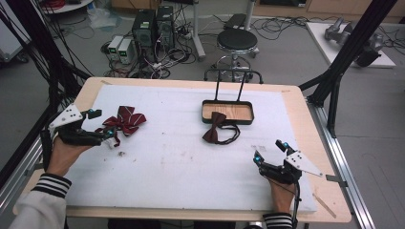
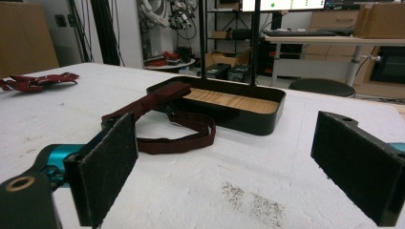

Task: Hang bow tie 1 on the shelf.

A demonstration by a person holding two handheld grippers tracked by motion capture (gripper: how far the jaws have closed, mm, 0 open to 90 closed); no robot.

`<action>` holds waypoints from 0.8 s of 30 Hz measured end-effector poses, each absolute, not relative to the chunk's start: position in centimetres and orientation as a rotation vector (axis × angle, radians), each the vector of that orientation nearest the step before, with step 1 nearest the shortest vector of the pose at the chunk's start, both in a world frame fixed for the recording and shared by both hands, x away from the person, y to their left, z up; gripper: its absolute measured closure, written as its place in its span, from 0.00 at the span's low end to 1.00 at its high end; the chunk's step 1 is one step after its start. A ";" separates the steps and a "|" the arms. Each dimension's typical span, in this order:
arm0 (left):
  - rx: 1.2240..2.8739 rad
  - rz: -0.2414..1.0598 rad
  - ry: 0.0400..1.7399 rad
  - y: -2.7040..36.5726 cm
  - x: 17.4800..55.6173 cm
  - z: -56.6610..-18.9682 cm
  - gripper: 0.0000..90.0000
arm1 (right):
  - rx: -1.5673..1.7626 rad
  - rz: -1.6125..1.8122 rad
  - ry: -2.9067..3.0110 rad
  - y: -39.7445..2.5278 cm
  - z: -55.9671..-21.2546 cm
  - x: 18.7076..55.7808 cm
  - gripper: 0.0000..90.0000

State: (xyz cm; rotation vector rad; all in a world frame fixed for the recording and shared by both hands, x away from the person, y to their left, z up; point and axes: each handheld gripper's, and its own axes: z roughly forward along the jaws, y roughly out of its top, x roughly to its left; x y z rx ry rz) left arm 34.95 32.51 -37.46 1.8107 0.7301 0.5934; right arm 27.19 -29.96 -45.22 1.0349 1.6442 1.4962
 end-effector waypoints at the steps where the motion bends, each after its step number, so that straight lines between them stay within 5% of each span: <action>1: 1.826 0.585 0.730 32.7 35.3 -37.3 0.15 | 1.035 1.496 1.644 -30.0 -45.2 27.2 0.09; 24: 2.205 0.402 0.758 34.1 42.5 -36.1 0.16 | 1.033 1.498 1.639 -30.0 -45.2 27.2 0.09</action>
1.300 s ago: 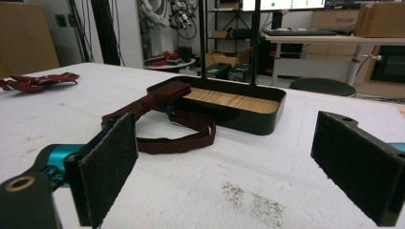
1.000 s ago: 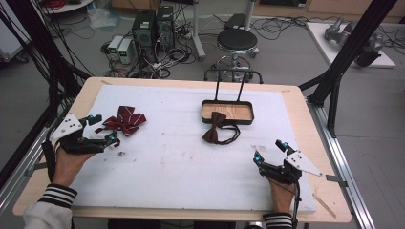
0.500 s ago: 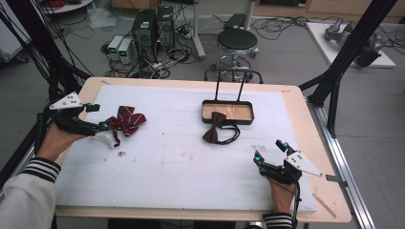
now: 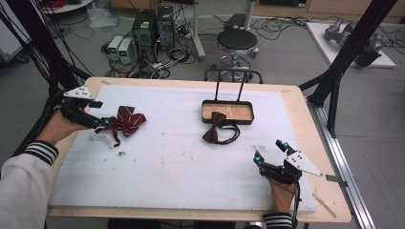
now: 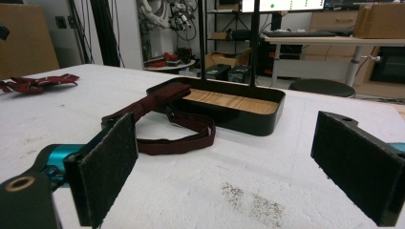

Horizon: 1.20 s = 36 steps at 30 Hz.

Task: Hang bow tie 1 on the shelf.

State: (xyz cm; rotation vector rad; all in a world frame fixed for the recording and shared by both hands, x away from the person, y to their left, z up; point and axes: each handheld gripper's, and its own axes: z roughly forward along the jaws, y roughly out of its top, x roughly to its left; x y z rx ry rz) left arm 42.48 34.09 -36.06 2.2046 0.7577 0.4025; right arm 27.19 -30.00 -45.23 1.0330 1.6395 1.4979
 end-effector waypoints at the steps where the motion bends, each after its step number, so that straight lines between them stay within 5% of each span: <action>1: 2.205 0.402 0.758 34.1 42.5 -36.1 0.16 | 1.032 1.499 1.641 -30.0 -45.2 27.2 0.09; 36: 2.516 0.254 0.883 33.3 46.3 -41.1 0.32 | 1.036 1.494 1.639 -30.0 -45.2 27.2 0.09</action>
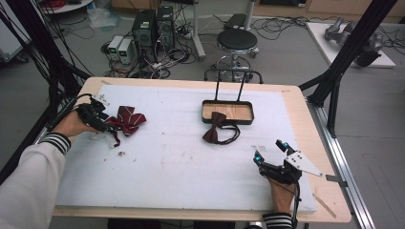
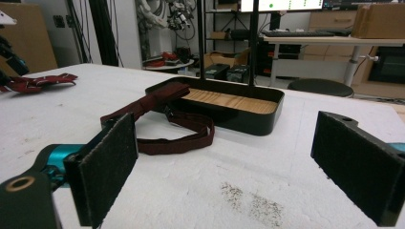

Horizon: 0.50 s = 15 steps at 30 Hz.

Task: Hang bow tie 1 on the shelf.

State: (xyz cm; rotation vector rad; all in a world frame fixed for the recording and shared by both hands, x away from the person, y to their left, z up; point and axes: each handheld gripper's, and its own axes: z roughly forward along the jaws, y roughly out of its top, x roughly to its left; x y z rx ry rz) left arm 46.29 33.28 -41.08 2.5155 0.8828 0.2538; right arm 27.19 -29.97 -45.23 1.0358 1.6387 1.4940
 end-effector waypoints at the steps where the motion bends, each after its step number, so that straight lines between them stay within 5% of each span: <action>1: 2.515 0.252 0.885 33.3 46.3 -41.2 0.32 | 1.036 1.493 1.639 -30.0 -45.2 27.2 0.09; 15: 2.534 0.235 0.867 33.2 46.5 -41.5 0.49 | 1.036 1.487 1.642 -29.9 -45.2 27.2 0.09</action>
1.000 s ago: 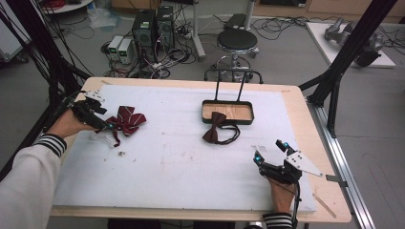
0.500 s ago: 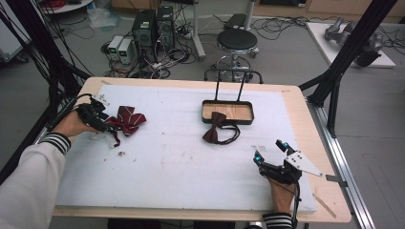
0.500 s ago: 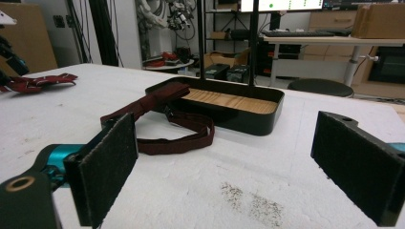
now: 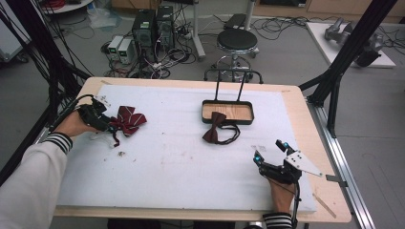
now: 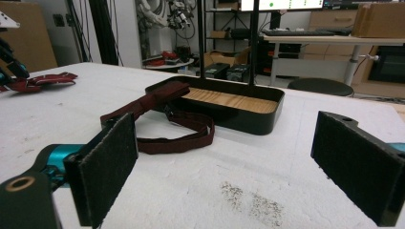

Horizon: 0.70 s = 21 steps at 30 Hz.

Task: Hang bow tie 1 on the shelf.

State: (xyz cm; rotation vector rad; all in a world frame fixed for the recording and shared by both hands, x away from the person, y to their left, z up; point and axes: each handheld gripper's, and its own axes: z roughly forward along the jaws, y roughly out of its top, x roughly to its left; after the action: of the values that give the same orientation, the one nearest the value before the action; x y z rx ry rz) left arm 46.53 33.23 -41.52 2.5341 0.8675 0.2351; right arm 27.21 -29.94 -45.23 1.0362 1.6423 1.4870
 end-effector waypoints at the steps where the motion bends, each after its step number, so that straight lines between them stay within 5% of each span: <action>1: 2.534 0.235 0.867 33.2 46.5 -41.5 0.50 | 1.036 1.487 1.642 -29.9 -45.2 27.2 0.09; 9: 2.563 0.253 0.842 33.2 46.6 -41.6 0.61 | 1.039 1.487 1.643 -29.9 -45.2 27.2 0.09; 17: 2.583 0.263 0.866 32.8 46.2 -41.2 0.92 | 1.040 1.488 1.643 -29.9 -45.2 27.2 0.09; 21: 2.581 0.237 0.886 32.6 46.1 -41.2 0.95 | 1.040 1.487 1.643 -29.9 -45.2 27.2 0.09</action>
State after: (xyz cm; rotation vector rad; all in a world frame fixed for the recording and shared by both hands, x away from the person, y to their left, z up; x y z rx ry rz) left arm 46.13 32.56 -41.19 2.5806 0.8859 0.2371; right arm 27.22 -29.92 -45.22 1.0395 1.6431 1.4869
